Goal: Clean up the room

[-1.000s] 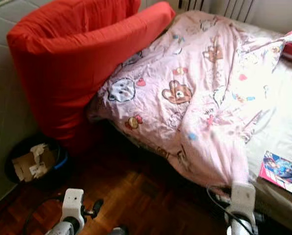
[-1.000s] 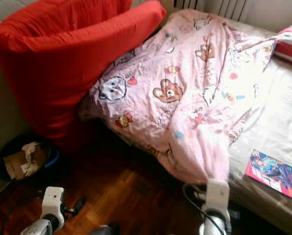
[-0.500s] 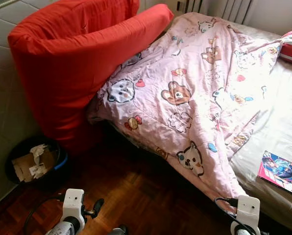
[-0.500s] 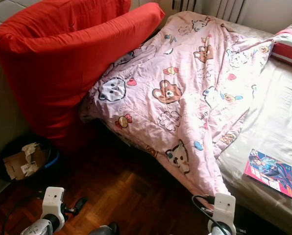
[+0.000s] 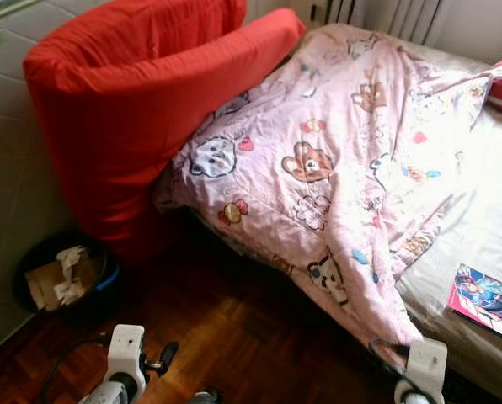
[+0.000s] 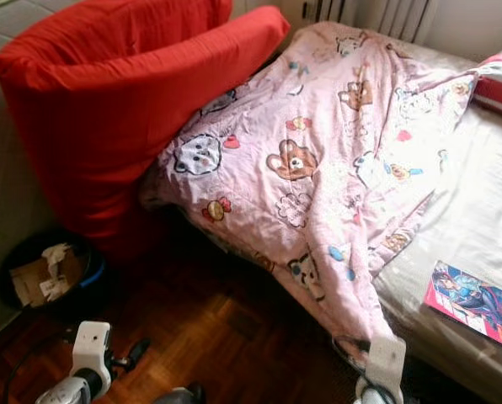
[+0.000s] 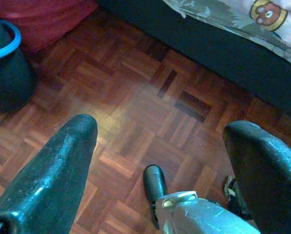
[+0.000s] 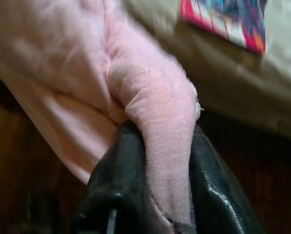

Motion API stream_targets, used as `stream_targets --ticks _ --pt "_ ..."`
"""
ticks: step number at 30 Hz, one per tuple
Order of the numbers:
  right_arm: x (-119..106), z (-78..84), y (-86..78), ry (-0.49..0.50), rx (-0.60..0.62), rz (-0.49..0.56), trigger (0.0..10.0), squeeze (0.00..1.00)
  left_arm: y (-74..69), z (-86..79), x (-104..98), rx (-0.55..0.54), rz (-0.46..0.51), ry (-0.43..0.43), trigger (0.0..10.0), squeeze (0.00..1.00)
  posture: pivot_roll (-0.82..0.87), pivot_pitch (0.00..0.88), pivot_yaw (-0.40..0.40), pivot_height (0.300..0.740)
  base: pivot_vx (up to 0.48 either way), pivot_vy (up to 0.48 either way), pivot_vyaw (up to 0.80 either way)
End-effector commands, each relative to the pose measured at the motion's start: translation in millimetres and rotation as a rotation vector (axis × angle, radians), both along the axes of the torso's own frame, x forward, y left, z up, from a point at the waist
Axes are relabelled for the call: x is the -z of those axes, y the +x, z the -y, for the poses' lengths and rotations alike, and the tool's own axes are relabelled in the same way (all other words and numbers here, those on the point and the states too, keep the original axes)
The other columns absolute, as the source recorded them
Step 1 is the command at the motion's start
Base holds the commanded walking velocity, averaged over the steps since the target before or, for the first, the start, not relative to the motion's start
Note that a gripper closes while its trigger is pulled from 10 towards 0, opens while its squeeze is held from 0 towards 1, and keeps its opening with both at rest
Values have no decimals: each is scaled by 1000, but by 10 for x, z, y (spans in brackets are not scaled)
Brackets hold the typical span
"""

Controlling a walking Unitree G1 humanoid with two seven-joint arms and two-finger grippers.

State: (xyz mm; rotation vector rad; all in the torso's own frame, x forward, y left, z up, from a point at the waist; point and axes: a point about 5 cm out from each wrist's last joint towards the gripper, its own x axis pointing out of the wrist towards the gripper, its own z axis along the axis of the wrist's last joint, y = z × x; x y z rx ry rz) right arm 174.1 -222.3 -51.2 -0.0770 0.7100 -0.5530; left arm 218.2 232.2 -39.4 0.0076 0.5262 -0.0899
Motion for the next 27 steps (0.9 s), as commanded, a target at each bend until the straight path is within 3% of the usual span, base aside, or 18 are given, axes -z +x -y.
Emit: stream_targets --ticks 1,8,17,27 --pt "55 41 -88 6 18 -37 10000 1000 -81 -8 60 1 -42 3 10000 0 105 186 -9 740 0 0 0" --pt "150 24 -80 21 -42 -99 10000 1000 -83 -7 61 6 -43 2 10000 0 98 187 -9 740 0 0 0" --pt "177 -5 -23 54 -70 -98 10000 1000 -85 -13 61 -2 -41 6 10000 0 108 185 -8 740 0 0 0" --pt "245 -65 -6 153 -77 -127 10000 1000 -99 -11 67 1 -41 6 10000 0 111 171 -8 740 0 0 0"
